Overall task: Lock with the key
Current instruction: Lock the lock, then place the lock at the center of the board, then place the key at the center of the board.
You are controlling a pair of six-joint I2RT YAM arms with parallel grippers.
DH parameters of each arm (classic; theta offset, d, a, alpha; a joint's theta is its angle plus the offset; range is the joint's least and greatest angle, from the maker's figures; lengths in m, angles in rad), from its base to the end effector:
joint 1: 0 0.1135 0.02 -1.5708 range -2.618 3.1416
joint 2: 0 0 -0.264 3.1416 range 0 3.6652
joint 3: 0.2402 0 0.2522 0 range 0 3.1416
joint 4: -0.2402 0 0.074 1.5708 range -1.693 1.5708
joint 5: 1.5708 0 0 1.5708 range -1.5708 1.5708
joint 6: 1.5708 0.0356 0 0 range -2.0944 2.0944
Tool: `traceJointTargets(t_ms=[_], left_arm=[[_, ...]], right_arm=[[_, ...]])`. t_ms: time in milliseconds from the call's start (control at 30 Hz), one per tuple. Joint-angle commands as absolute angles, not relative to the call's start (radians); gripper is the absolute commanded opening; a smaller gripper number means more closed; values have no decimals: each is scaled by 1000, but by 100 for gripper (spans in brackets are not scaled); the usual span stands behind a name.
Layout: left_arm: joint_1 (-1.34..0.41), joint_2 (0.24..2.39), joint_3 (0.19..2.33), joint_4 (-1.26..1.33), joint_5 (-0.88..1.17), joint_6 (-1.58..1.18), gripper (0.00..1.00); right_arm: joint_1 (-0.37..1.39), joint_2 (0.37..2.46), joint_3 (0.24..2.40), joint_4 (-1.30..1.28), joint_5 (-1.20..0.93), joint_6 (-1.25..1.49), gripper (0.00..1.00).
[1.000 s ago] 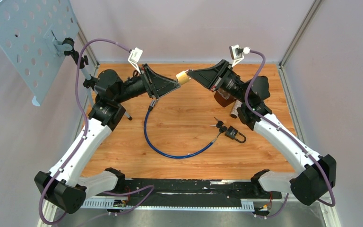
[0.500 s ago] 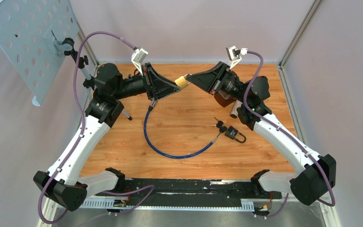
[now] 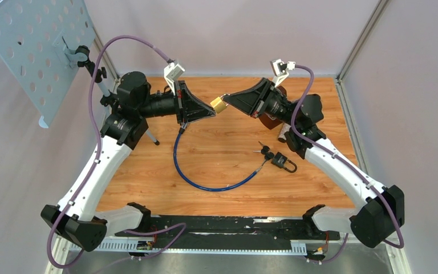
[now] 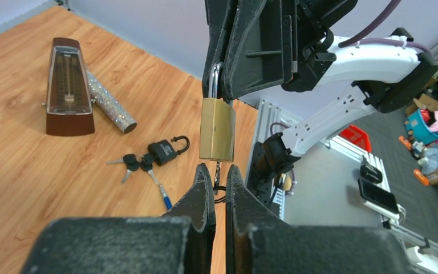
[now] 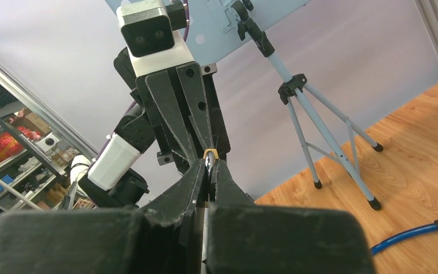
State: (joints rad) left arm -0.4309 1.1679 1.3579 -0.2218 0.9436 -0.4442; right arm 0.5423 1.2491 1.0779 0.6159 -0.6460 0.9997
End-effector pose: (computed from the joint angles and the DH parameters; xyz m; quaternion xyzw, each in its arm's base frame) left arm 0.2065 -0.1267 0.4585 0.3120 0.6419 -0.5583 0.4231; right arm 0.2293 0.1632 0.4254 -0.1467 0.5538 0.6803 0.4571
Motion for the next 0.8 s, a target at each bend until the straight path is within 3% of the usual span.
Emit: traceJointTargets(t_ms=[0, 200, 333, 633, 767], left_arm=[[-428, 1179, 1423, -373, 968, -312, 0], [-428, 1171, 1457, -533, 993, -132, 0], [-427, 1155, 1445, -573, 968, -79, 0], [-427, 1179, 1380, -503, 826, -152, 0], [-428, 1204, 1289, -381, 617, -249, 0]], right_arm=[[543, 1200, 1058, 773, -603, 960, 0], [543, 1148, 942, 1002, -531, 923, 0], [543, 1120, 959, 971, -546, 863, 0], [543, 1142, 1098, 367, -350, 678, 0], [541, 1225, 1158, 157, -286, 587, 0]])
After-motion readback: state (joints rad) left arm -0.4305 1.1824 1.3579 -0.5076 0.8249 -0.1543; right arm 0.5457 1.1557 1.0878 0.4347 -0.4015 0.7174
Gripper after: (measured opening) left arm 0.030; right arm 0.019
